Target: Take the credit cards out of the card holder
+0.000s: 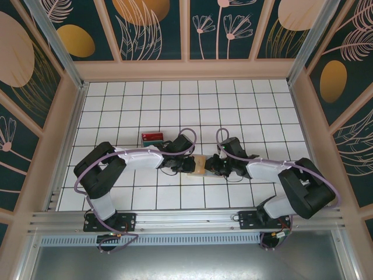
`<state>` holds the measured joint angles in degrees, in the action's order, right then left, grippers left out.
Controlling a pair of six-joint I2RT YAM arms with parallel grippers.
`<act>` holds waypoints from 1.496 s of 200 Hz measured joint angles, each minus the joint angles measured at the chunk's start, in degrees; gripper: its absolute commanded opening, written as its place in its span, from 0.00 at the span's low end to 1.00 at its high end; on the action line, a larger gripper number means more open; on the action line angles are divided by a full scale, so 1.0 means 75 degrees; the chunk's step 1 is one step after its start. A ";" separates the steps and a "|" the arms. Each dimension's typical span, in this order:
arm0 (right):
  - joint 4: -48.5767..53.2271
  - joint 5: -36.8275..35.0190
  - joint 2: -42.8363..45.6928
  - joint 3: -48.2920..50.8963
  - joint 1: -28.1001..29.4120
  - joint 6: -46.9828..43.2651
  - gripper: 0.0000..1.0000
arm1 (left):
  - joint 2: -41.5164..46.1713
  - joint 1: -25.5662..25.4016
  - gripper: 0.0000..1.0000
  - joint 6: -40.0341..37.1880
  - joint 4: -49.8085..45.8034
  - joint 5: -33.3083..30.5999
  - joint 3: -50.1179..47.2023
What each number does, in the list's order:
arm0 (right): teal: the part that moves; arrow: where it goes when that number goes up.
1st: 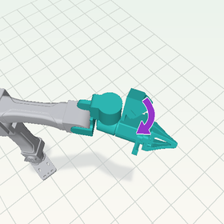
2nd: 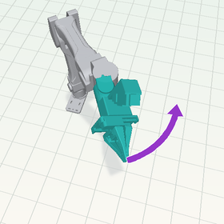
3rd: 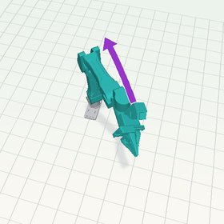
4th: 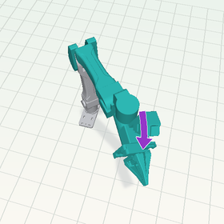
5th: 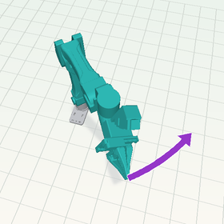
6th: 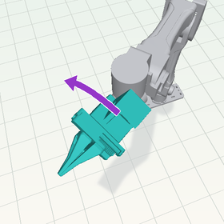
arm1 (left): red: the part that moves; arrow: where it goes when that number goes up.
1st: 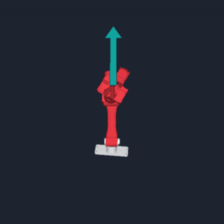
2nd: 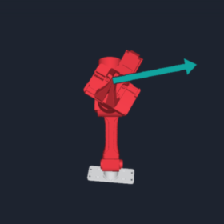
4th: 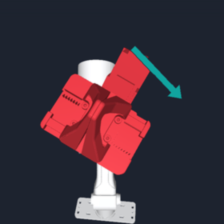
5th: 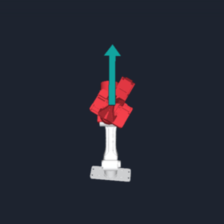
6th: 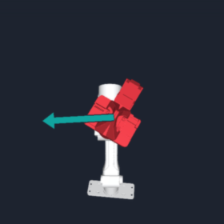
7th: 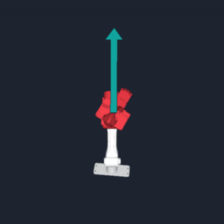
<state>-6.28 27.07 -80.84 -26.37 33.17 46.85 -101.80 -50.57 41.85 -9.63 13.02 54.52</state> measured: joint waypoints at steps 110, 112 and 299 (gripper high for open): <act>-0.0312 0.0166 -0.0303 0.0000 0.0026 0.0003 0.14 | 0.0000 0.0000 0.15 0.0000 0.0000 0.0009 0.0000; -0.0312 0.0169 -0.0306 0.0000 0.0026 0.0003 0.14 | 0.0000 0.0000 0.15 0.0000 0.0000 0.0009 0.0000; -0.0358 0.0198 -0.0329 0.0009 0.0026 0.0003 0.00 | 0.0105 0.0076 0.13 0.0210 0.0087 -0.0006 -0.0131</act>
<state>-8.97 28.56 -83.31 -26.30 33.36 46.87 -101.01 -50.00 43.42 -8.97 12.97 53.54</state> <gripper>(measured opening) 0.051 0.139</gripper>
